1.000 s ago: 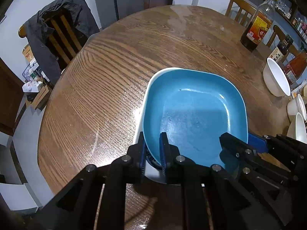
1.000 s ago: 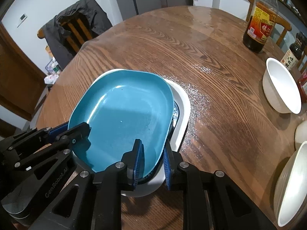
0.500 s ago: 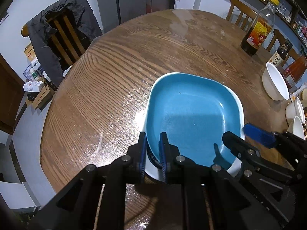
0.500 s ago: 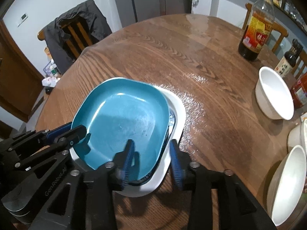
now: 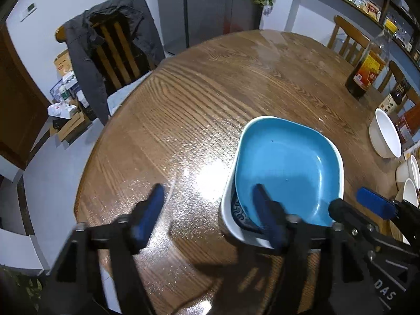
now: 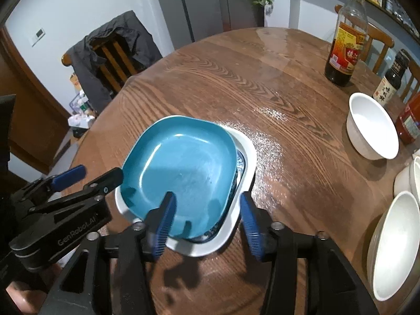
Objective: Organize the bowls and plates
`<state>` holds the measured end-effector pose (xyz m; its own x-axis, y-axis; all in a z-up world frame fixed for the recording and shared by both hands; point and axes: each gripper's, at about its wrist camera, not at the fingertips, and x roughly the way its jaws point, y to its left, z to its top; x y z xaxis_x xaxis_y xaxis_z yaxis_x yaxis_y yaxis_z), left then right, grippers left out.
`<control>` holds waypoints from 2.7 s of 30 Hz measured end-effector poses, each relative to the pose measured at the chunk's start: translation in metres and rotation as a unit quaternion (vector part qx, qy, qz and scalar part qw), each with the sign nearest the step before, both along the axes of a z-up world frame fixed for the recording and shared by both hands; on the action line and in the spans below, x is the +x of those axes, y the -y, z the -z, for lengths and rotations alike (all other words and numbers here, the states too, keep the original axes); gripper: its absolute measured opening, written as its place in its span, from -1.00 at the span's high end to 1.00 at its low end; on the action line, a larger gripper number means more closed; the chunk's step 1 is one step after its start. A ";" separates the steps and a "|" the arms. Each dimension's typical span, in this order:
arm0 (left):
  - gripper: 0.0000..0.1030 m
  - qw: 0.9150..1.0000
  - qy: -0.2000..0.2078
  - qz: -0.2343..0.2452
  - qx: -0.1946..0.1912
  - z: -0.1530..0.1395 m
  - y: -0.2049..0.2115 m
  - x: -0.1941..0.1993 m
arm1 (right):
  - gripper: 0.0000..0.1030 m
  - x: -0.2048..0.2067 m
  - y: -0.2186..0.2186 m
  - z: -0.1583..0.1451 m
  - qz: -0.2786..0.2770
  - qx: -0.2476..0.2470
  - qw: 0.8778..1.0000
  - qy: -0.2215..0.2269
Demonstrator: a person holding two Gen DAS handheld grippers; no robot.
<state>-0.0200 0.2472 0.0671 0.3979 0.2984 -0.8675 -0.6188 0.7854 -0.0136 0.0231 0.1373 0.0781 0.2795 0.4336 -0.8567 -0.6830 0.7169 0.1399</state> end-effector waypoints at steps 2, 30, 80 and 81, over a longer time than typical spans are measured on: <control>-0.48 1.000 0.002 0.001 0.001 -0.001 0.003 -0.001 | -0.24 -0.003 0.006 -0.003 0.002 0.005 1.000 0.003; -0.65 0.999 0.014 0.052 0.006 -0.027 0.146 0.022 | -0.24 0.014 0.202 -0.044 0.130 0.048 0.989 0.043; 0.74 0.993 -0.018 0.110 -0.040 0.013 0.159 0.080 | 0.64 0.066 0.162 0.030 0.102 0.006 0.994 -0.025; 0.73 0.993 -0.019 0.108 -0.042 0.015 0.158 0.081 | 0.64 0.065 0.159 0.031 0.100 0.004 0.995 -0.024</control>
